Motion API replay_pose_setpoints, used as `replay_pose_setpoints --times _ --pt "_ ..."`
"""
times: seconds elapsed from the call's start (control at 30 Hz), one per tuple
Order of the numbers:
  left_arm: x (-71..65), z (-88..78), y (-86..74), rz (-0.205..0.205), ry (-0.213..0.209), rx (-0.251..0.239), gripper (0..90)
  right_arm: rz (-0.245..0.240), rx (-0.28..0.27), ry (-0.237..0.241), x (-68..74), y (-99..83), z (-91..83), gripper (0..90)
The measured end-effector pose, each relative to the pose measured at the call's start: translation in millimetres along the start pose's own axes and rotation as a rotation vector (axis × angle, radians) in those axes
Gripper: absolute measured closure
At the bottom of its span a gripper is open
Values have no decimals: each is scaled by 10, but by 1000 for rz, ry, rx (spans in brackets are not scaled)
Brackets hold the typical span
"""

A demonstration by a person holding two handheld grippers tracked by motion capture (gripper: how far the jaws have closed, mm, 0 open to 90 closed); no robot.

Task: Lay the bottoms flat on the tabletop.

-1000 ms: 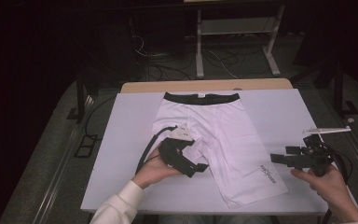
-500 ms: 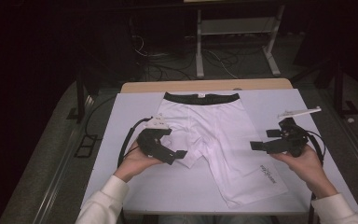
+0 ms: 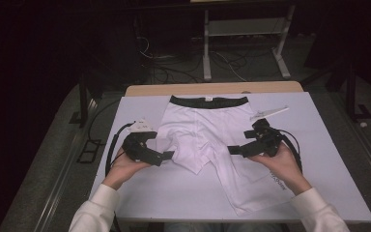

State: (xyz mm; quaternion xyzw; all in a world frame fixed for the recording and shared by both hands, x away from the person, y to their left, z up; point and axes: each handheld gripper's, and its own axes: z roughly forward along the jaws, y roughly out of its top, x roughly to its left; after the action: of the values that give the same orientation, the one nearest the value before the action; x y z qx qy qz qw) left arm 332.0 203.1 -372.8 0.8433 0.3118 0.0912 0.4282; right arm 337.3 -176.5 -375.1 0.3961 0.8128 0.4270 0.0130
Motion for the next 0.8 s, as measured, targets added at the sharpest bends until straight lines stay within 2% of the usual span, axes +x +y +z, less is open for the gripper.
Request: replay_pose_setpoints --times 0.23,0.5,0.7,0.8 --pt "115 -18 -181 -25 24 -4 0 -13 7 40 119 96 270 0" --pt "228 71 -392 -72 37 17 0 -42 51 78 267 156 659 0" --pt "275 120 -489 -88 36 34 0 -66 84 100 389 155 935 0" --pt "290 152 -507 -80 41 54 0 -72 93 120 444 144 1067 20"
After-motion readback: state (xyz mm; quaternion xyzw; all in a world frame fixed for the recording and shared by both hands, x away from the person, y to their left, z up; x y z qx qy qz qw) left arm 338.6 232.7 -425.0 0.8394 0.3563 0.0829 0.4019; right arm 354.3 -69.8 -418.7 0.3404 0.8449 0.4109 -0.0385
